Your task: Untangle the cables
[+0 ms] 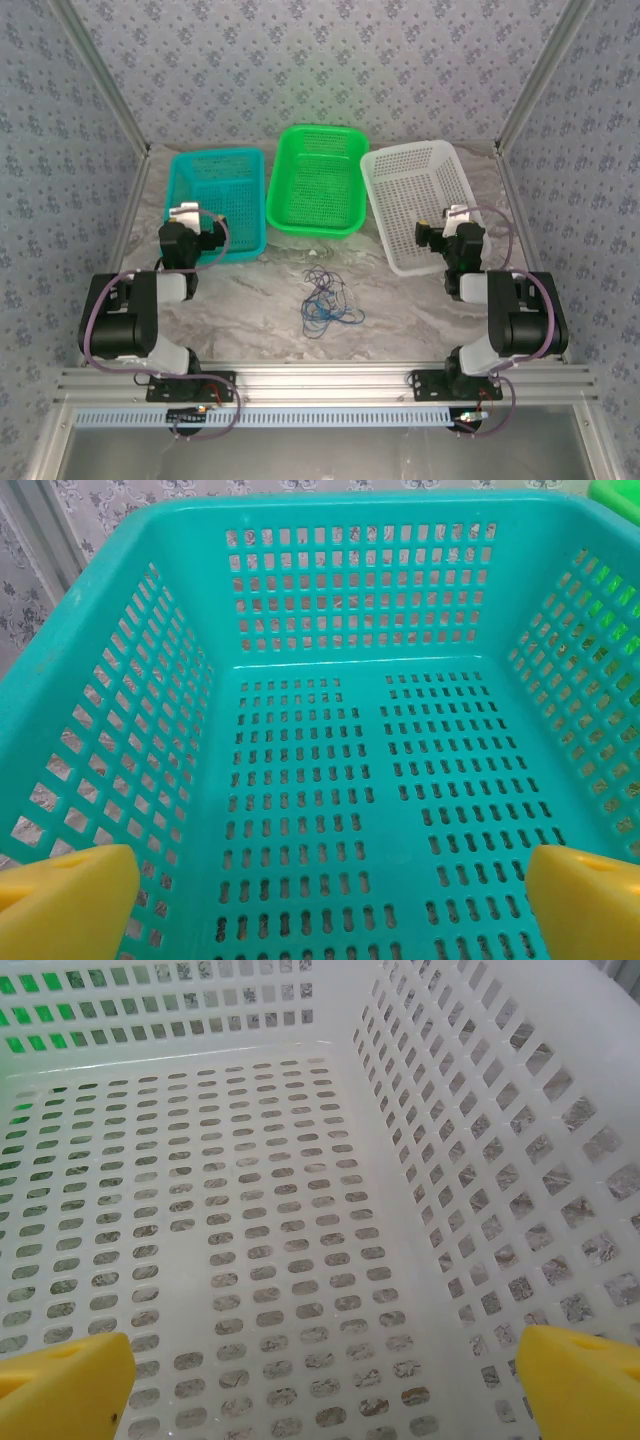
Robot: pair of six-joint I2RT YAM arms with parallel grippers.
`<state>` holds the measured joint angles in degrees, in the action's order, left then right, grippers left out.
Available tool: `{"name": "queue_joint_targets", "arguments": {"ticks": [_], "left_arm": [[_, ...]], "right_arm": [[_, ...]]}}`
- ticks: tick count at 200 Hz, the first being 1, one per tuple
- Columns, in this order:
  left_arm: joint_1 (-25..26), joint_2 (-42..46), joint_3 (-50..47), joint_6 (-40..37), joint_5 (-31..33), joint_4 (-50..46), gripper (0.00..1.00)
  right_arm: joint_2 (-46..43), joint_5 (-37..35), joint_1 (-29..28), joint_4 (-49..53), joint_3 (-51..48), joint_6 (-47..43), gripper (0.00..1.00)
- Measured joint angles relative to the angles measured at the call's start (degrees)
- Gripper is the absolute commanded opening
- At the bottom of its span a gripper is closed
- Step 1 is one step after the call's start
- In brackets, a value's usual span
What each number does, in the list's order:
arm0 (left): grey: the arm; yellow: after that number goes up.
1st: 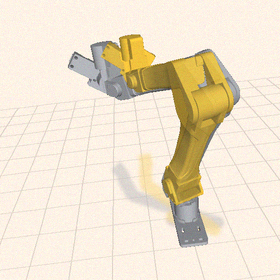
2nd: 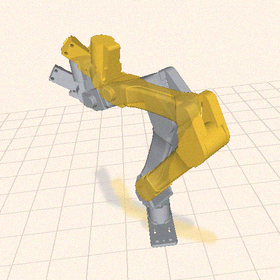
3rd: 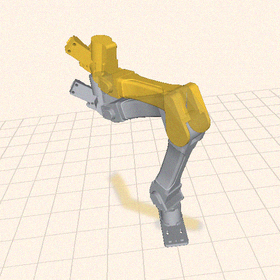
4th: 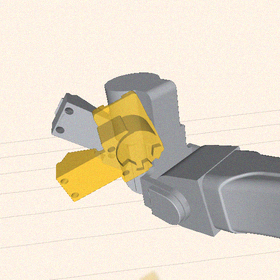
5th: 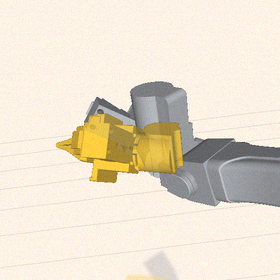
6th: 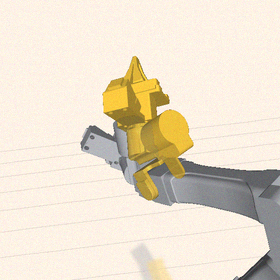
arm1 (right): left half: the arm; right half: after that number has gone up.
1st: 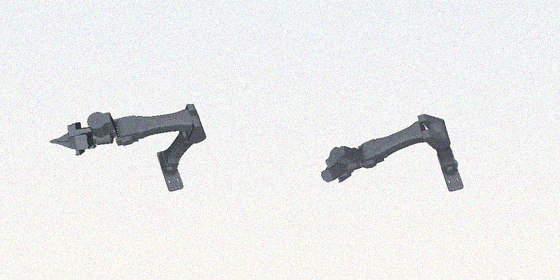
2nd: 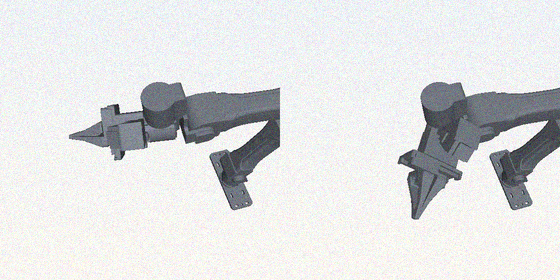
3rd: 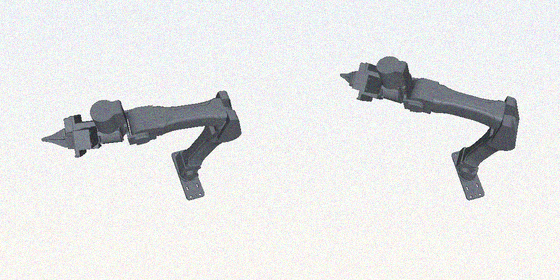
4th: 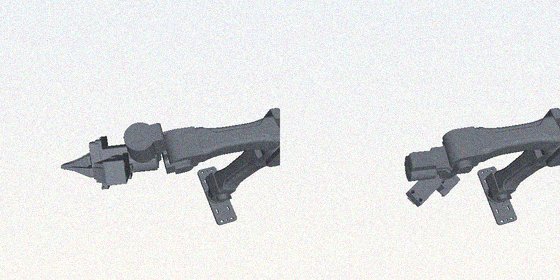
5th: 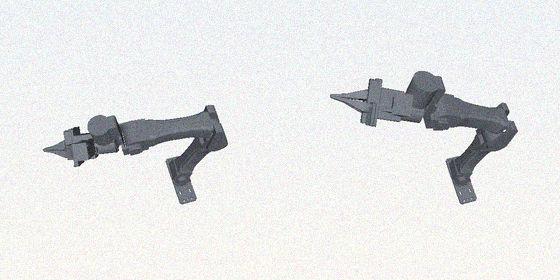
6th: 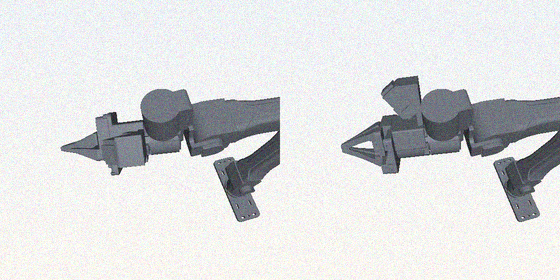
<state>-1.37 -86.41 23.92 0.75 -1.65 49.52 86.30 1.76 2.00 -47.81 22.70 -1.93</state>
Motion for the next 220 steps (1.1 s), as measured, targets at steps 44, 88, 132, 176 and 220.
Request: {"name": "queue_joint_targets", "arguments": {"ticks": [44,88,132,176,220], "left_arm": [[0.0,0.0,0.0,0.0,0.0,0.0,1.00],[0.0,0.0,0.0,0.0,0.0,0.0,0.99],[0.0,0.0,0.0,0.0,0.0,0.0,0.99],[0.0,1.1,5.8,0.5,0.9,-13.1,0.96],[0.2,9.1,10.8,2.4,2.5,-26.6,0.96]], "right_arm": [[0.0,0.2,0.1,0.0,0.0,0.0,1.00],[0.0,0.2,0.2,0.0,0.0,0.0,1.00],[0.0,0.3,0.3,0.0,0.0,0.0,1.00],[-2.0,0.9,0.9,10.8,4.3,0.2,0.95],[-6.4,1.7,0.9,29.2,14.6,1.5,0.96]]}}
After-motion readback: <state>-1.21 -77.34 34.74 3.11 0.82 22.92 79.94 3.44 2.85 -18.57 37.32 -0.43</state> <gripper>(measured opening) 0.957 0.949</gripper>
